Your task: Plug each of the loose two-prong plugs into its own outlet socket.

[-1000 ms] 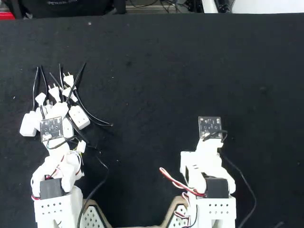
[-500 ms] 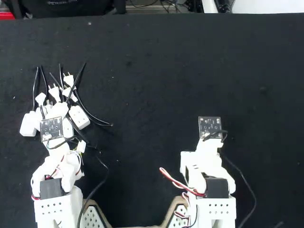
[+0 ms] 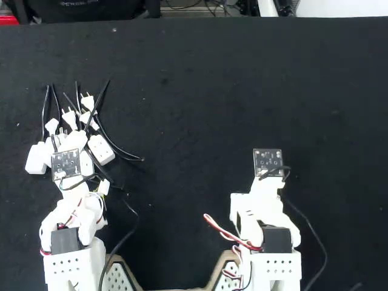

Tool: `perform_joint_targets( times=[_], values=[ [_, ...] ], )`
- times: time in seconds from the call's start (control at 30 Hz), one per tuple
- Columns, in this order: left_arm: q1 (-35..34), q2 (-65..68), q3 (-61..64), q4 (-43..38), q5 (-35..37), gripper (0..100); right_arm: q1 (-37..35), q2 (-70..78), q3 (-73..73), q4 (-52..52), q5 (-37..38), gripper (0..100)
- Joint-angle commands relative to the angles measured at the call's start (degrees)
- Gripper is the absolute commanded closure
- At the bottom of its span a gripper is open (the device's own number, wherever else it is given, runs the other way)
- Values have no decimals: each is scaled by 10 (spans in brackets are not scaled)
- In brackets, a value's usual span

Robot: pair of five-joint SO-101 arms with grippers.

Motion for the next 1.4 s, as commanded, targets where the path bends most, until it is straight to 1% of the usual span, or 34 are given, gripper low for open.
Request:
perform_joint_targets(
  times=[0.0,0.3,0.5,0.63,0.67,0.7,0.77,0.83,0.87,0.93,0.97,1.03,1.1,1.17,1.27,1.3,1.37],
  values=[
    [-6,-2,11,3,3,945,6,-54,-1,4,-2,979],
    [16,-2,11,3,3,945,6,-54,-1,4,-2,979],
    [15,-3,11,3,3,945,4,-54,-1,4,-5,979],
    [10,-2,8,20,-7,943,4,-54,-1,4,-5,979],
    [7,-2,1,12,-26,943,4,-54,-1,4,-5,979],
    [-6,-2,-13,-2,-61,942,4,-54,-1,4,-5,979],
    [-50,-2,-57,-44,-150,942,4,-55,-2,-4,-2,976],
    [-105,-3,-100,-84,-235,942,11,-54,-9,-70,-1,976],
    [-126,-3,-115,-101,-262,942,22,-53,-15,-101,-1,976],
    [-164,-3,-135,-130,-296,942,41,-54,-29,-169,12,973],
    [-177,-3,-141,-148,-305,941,44,-54,-35,-201,34,961],
    [-204,-3,-156,-178,-303,941,46,-54,-41,-251,91,917],
    [-235,-3,-184,-197,-283,928,42,-54,-44,-280,129,869],
    [-271,-2,-221,-202,-244,866,42,-54,-66,-295,133,842],
    [-313,-2,-279,-198,-168,734,43,-54,-153,-276,135,853],
    [-321,-2,-295,-198,-144,710,42,-54,-192,-262,135,853],
    [-327,-1,-322,-197,-124,715,40,-52,-276,-237,135,851]
  ],
)
